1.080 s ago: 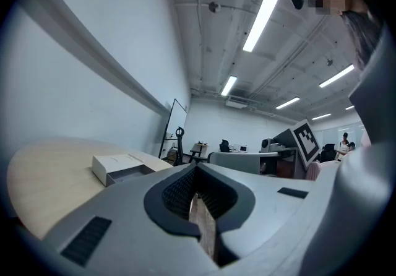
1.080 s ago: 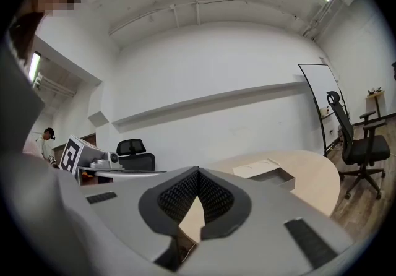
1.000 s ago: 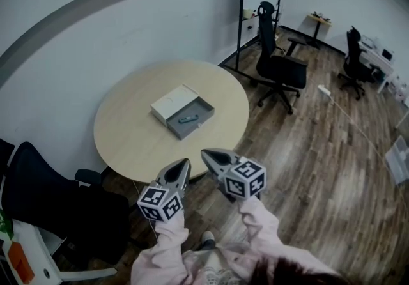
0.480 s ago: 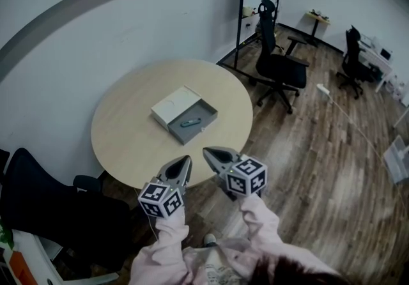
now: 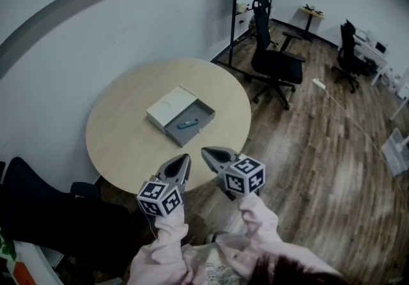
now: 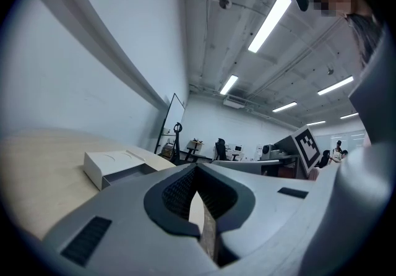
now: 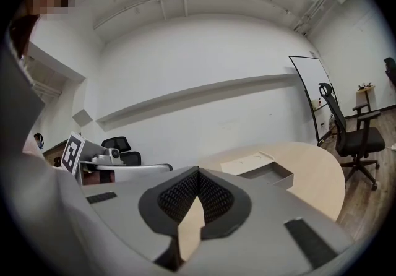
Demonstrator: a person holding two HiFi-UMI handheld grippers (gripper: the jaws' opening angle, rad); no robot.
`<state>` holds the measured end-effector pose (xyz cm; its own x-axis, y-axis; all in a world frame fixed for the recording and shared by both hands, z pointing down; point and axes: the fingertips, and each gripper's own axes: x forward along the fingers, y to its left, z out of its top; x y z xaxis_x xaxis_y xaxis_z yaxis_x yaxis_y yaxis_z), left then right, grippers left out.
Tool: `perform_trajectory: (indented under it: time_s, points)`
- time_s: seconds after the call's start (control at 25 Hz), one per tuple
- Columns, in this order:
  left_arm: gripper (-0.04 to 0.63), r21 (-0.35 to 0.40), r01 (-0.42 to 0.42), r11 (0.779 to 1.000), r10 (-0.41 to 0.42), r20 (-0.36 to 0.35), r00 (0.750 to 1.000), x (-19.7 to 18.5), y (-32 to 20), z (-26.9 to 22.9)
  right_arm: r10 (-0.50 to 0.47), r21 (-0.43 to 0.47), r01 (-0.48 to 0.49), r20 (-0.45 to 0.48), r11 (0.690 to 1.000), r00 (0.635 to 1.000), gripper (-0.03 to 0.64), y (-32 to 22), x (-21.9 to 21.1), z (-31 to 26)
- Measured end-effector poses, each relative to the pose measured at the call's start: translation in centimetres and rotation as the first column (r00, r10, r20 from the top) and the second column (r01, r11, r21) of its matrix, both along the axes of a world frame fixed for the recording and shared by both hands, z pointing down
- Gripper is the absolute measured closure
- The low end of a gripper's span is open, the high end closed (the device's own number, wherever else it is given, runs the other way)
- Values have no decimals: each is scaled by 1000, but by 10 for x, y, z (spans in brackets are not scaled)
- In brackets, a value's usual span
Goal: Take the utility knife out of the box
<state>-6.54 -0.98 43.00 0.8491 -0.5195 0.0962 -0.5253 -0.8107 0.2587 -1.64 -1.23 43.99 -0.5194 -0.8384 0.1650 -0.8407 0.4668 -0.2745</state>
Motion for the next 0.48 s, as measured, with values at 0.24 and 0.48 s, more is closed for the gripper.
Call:
perform_trajectory:
  time_s: [0.24,0.48]
  points:
    - [588,-6,-5,1000,5,4,1000,2,-6,3,10,-3,-10,-2,1000,1000,620,-6,4,1]
    - [588,-22,-3,1000,3,15,1000,9,-10,11,2,-17,-2,7,1000,1000,620,-12,10,7]
